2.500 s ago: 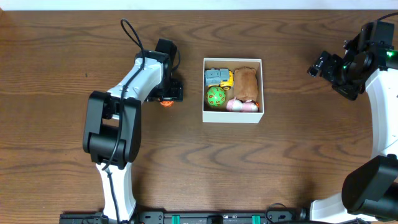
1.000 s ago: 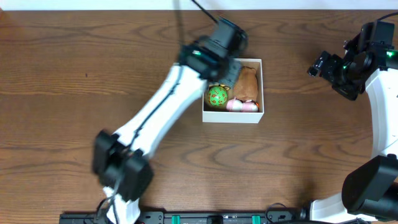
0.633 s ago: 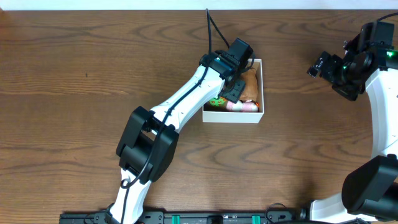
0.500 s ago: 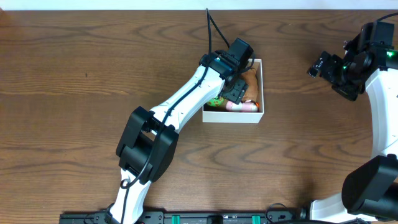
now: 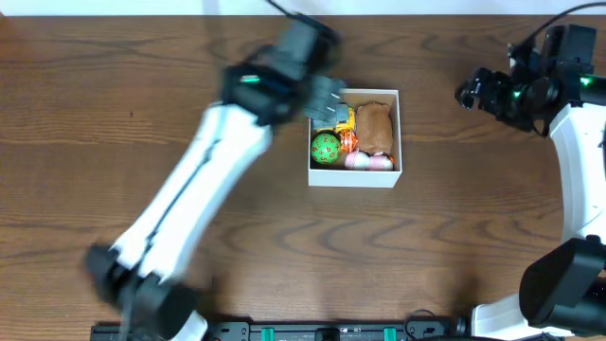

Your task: Pack container

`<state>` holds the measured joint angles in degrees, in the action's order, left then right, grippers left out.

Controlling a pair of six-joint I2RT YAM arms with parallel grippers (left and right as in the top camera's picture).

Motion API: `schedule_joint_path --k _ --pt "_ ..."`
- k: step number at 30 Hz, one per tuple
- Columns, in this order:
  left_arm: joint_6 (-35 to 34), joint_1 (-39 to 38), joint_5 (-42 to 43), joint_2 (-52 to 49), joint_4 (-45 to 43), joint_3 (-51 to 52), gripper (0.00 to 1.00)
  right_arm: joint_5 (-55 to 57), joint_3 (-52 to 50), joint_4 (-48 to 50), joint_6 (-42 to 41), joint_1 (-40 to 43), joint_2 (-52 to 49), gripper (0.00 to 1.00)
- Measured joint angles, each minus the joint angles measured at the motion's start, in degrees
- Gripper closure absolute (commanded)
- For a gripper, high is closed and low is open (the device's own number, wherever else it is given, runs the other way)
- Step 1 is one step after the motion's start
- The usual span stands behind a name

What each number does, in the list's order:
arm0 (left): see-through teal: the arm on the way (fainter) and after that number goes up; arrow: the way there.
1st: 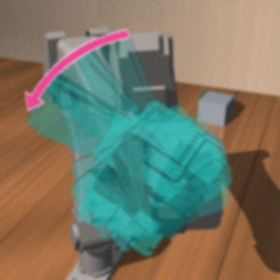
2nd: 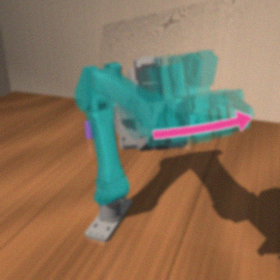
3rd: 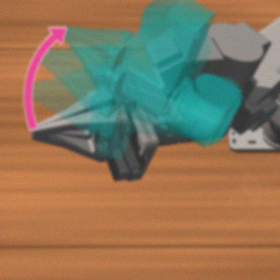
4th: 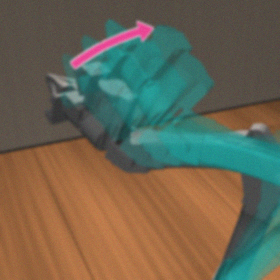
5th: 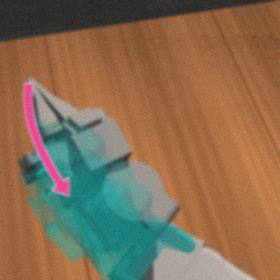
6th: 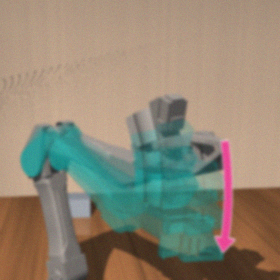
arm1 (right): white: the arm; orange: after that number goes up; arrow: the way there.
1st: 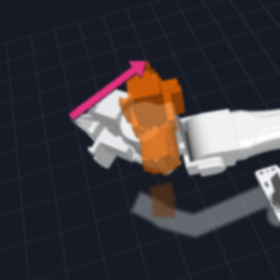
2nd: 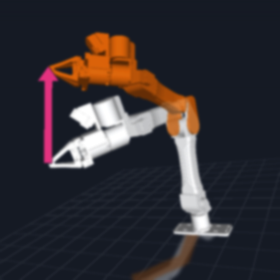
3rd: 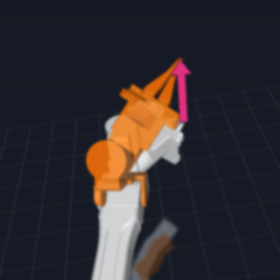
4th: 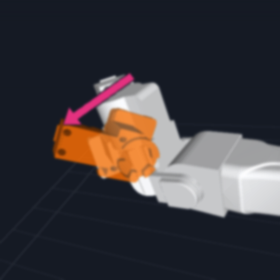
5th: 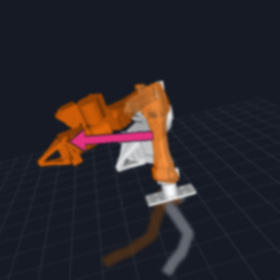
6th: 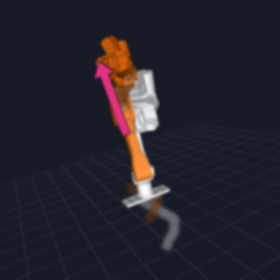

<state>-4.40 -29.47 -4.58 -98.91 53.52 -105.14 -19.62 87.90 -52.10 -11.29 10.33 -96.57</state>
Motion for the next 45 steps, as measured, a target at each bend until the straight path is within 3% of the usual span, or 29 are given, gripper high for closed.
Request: schedule_joint_path --k 4,9,15,20,31,45 --pt "-0.04 6.03 -5.81 8.79 5.16 -0.11 0.02 -1.88 -0.24 4.72 1.73 -0.52 3.45 0.02" --pt "-1.64 15.26 -9.49 19.76 11.65 -0.17 0.02 -5.11 -0.22 8.83 4.17 -0.79 15.96 0.02" --pt "-3.32 22.08 -10.86 28.96 16.24 -0.33 0.02 -6.54 0.15 6.95 8.04 -0.83 31.69 0.01" --pt "-3.52 23.43 -10.86 32.30 17.07 -0.37 0.02 -6.47 0.20 3.82 9.73 -0.83 39.45 0.01" --pt "-3.52 23.43 -10.86 31.34 17.05 -0.37 0.02 -6.21 0.17 0.61 10.67 -0.83 42.86 0.01" --pt "-3.52 23.43 -10.84 31.19 17.07 -0.37 0.02 -5.88 0.15 -12.46 10.75 -0.83 42.86 0.01"
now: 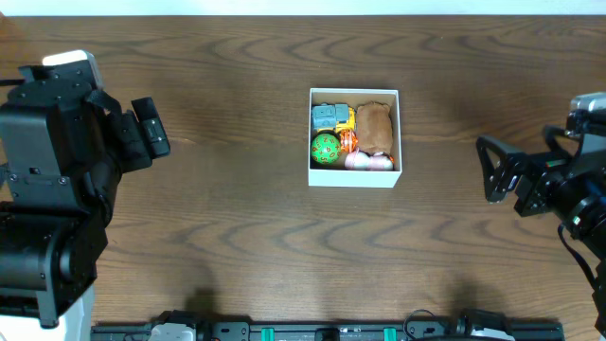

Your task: Pack container

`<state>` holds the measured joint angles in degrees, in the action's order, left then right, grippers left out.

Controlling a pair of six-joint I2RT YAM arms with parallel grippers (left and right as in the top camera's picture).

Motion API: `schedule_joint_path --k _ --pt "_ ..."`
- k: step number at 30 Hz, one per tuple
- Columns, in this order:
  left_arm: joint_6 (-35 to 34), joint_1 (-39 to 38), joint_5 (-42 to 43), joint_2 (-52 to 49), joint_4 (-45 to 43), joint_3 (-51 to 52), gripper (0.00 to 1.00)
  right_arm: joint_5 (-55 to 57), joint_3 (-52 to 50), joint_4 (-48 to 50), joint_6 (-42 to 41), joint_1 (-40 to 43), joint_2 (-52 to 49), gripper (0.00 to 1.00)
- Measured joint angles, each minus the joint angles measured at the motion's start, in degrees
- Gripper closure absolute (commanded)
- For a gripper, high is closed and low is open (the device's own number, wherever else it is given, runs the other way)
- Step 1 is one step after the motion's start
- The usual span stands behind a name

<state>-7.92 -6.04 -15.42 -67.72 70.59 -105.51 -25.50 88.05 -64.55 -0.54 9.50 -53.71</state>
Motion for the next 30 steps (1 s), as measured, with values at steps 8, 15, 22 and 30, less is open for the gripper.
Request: schedule_joint_path --k 8,15,22,30 --pt "0.00 0.00 -0.02 0.00 -0.02 0.00 0.02 2.45 -0.33 0.22 0.04 0.00 0.07 0.01" --pt "0.00 0.00 -0.02 0.00 -0.02 0.00 0.02 5.92 -13.35 16.39 0.37 0.00 6.38 0.01" --pt "0.00 0.00 -0.02 0.00 -0.02 0.00 0.02 5.90 -38.18 30.75 0.37 0.00 18.80 0.01" --pt "0.00 0.00 0.00 0.00 -0.02 0.00 0.02 6.95 -60.54 37.79 0.37 0.00 32.06 0.01"
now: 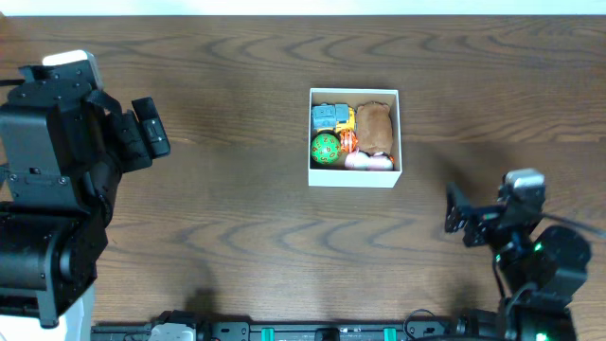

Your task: Pack container

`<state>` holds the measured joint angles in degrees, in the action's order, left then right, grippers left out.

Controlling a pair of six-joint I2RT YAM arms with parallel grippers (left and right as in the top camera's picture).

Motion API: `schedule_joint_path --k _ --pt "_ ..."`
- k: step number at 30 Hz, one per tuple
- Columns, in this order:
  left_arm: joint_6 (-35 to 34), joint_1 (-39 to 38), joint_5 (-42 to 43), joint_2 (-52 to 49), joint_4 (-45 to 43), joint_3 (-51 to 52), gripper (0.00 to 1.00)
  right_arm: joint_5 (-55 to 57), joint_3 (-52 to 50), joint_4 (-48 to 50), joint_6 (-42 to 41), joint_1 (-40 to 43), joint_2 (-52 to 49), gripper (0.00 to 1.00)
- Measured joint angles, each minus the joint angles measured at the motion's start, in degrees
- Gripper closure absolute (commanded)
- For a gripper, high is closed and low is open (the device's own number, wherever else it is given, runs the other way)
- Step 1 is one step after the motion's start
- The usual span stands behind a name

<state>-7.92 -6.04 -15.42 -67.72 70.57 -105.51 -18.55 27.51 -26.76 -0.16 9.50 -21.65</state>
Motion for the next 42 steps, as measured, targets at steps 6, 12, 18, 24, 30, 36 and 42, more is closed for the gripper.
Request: schedule_joint_path --k 6,12,18,24,30,36,42 --pt "-0.02 0.00 -0.02 0.00 0.04 0.00 0.02 0.94 -9.07 0.59 0.00 0.00 10.93 0.01" --pt "0.00 0.00 -0.02 0.00 0.00 0.00 0.02 1.53 -14.16 0.83 0.00 0.00 18.60 0.01" --pt "0.00 0.00 0.00 0.00 -0.02 0.00 0.02 1.66 -18.32 2.32 0.00 0.00 20.63 0.01" --pt "-0.02 0.00 -0.02 0.00 -0.02 0.00 0.02 1.66 -20.46 5.07 0.00 0.00 20.70 0.01" --pt "0.00 0.00 -0.02 0.00 0.00 0.00 0.02 1.68 -20.52 5.57 0.00 0.00 20.70 0.01" --pt "0.00 0.00 -0.02 0.00 0.00 0.00 0.02 1.68 -20.55 5.57 0.00 0.00 20.70 0.01" --pt "-0.02 0.00 -0.02 0.00 0.00 0.00 0.02 1.68 -20.55 5.60 0.00 0.00 20.70 0.01"
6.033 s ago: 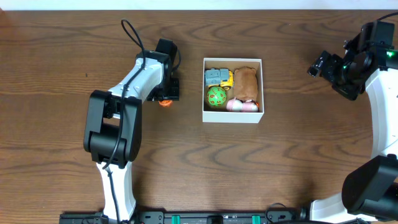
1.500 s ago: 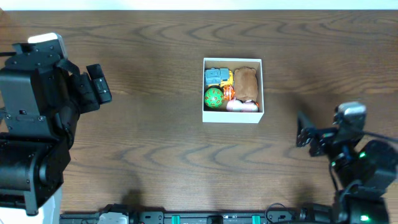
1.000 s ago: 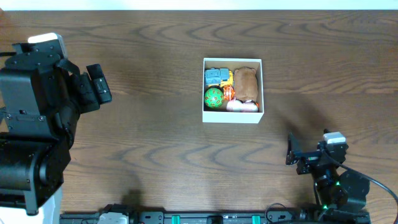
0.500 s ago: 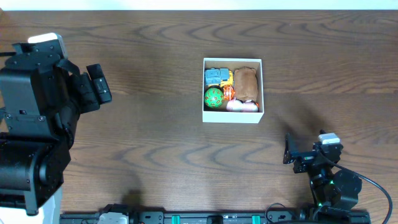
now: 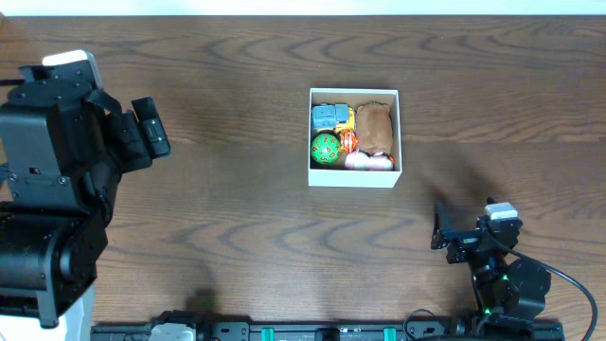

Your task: Pack container

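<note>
A white box (image 5: 400, 133) stands at the table's middle. Inside it lie a blue-grey toy car (image 5: 329, 116), a green ball (image 5: 326, 147), a brown piece (image 5: 374, 127), a small orange thing (image 5: 348, 142) and pink pieces (image 5: 369, 162). My left gripper (image 5: 150, 128) is drawn back at the far left, well away from the box, with nothing in it. At the front right my right gripper (image 5: 441, 227) hangs low on its folded arm, also holding nothing. The overhead view does not show how wide either gripper's jaws stand.
The left arm's bulky black-and-white body (image 5: 52, 189) fills the left edge. The right arm's base (image 5: 507, 279) sits at the front right. A dark rail (image 5: 331, 332) runs along the front edge. Bare wooden table (image 5: 237, 218) surrounds the box.
The right arm has folded further down and back, so its gripper now sits slightly lower and more to the left. The left arm and the box's contents have not changed.
At first my left gripper reached over the box's left corner where the toy car lies, and the right arm was raised at the far right. Then the left arm was back at the left edge, car in the box. The right arm has since folded down to the front right.
</note>
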`<state>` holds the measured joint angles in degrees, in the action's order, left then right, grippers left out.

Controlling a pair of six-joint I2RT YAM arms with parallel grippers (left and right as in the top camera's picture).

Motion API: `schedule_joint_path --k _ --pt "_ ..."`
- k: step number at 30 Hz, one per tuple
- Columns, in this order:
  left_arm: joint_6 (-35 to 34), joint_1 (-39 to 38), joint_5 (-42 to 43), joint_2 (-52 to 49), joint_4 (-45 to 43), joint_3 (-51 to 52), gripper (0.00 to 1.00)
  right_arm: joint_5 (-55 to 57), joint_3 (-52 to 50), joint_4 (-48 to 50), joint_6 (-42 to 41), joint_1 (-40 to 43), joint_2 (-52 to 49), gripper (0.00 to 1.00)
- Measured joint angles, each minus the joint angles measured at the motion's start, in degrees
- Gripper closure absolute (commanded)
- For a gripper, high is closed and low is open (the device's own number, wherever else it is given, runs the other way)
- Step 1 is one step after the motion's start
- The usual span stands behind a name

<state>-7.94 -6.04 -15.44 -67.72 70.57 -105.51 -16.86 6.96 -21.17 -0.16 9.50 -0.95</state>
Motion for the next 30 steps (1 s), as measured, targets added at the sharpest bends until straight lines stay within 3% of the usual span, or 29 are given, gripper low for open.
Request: schedule_joint_path --k 20,30 --pt "0.07 1.05 0.04 1.33 -1.55 1.73 0.02 0.00 -0.02 0.00 0.00 0.00 0.00 0.01" --pt "0.04 3.43 0.07 17.88 -21.09 28.68 0.02 0.00 -0.22 0.02 0.00 0.00 0.00 0.01"
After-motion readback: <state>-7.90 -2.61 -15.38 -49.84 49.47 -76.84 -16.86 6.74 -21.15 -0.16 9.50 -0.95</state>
